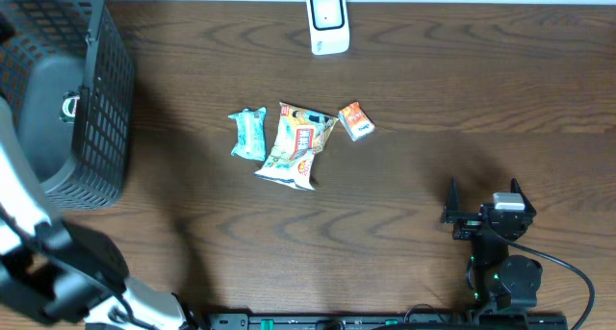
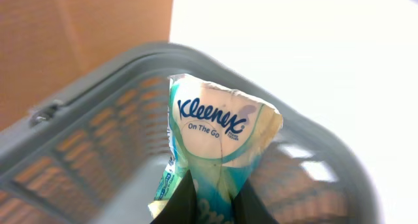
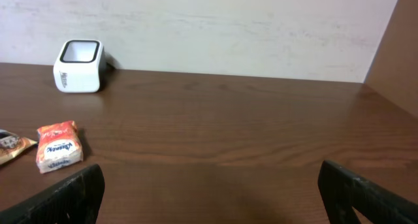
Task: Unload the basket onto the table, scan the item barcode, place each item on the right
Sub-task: 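Carry the Kleenex pack over the table toward the small orange box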
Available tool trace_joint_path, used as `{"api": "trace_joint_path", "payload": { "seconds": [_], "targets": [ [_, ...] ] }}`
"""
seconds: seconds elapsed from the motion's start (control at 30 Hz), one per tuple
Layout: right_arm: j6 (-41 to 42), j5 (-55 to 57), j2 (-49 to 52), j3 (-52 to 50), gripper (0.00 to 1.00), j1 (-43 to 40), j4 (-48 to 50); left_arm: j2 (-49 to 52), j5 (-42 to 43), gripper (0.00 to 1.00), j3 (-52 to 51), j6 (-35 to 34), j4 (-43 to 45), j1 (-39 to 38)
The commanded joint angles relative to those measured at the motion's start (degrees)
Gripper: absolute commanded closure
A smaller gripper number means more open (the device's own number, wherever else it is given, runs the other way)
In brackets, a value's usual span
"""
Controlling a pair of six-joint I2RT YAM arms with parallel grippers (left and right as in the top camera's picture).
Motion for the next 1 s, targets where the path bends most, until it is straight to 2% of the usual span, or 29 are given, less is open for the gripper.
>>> {"api": "trace_joint_path", "payload": {
  "seconds": [0.0, 0.07, 0.2, 0.37, 0.57, 0.8, 0.97],
  "targets": [
    [0.15, 0.26, -0.11, -0.13, 0.01, 0.39, -0.17, -5.09, 13.77, 0.93, 0.46, -17.66, -0.76, -0.59],
    [0.15, 0.26, -0.11, -0.13, 0.01, 0.39, -0.17, -7.74, 18.78, 0.93, 0.46, -22.71, -0.74, -2.10],
    [0.15, 0.26, -0.11, -0.13, 0.01, 0.39, -0.17, -11.89, 24.70, 0.93, 0.46, -23.50, -3.06, -7.67],
    [0.15, 0.26, -0.11, -0.13, 0.01, 0.39, -0.17, -14.08, 24.57, 0.93, 0.46, -23.50, -13.73, -18.23],
    [0.15, 0.26, -0.11, -0.13, 0.01, 0.39, -0.17, -11.78, 24.30, 0.93, 0.37, -23.23, -25.42, -31.71],
    [0.15, 0.26, -0.11, -0.13, 0.01, 0.39, -0.17, -5.75, 12.94, 0.93, -0.35, -23.32, -30.71, -47.10],
    [0.15, 0.26, -0.11, -0.13, 0.01, 0.39, -0.17, 0.63, 5.11, 0.93, -0.35, -23.32, -31.01, -55.87]
  ]
}}
